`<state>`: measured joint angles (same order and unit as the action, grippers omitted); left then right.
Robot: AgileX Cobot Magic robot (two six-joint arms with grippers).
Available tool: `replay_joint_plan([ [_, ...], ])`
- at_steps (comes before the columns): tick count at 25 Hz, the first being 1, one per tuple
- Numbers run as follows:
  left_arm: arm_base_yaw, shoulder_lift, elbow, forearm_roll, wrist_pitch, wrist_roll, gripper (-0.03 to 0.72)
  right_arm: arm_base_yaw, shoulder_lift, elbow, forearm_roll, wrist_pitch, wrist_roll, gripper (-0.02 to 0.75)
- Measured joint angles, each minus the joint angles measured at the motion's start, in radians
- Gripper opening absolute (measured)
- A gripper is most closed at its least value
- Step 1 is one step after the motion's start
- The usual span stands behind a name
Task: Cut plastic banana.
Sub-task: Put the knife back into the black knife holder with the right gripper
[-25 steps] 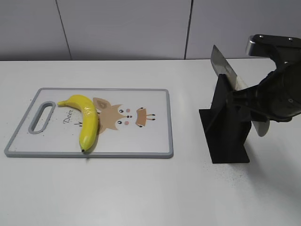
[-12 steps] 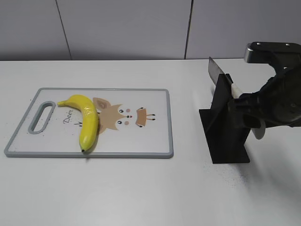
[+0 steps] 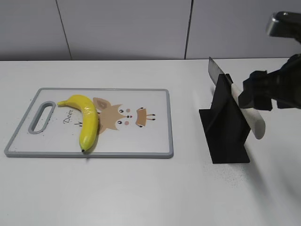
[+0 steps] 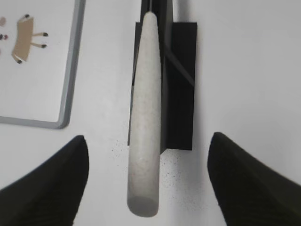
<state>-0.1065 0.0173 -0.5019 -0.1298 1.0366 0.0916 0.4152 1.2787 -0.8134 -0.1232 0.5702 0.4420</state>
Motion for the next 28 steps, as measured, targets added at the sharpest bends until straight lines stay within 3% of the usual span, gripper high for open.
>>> replay_joint_plan([
  [10, 0.0, 0.0, 0.0, 0.0, 0.0, 0.0, 0.564, 0.0, -0.291, 0.0, 0.006, 0.068, -0.015, 0.592],
  [15, 0.0, 0.0, 0.0, 0.0, 0.0, 0.0, 0.564, 0.0, -0.383, 0.021, 0.062, 0.167, -0.193, 0.592],
  [21, 0.0, 0.0, 0.0, 0.0, 0.0, 0.0, 0.564, 0.0, -0.519, 0.131, 0.13, 0.184, -0.358, 0.592],
  [28, 0.0, 0.0, 0.0, 0.0, 0.0, 0.0, 0.556, 0.0, -0.71, 0.272, 0.132, 0.213, -0.397, 0.592],
])
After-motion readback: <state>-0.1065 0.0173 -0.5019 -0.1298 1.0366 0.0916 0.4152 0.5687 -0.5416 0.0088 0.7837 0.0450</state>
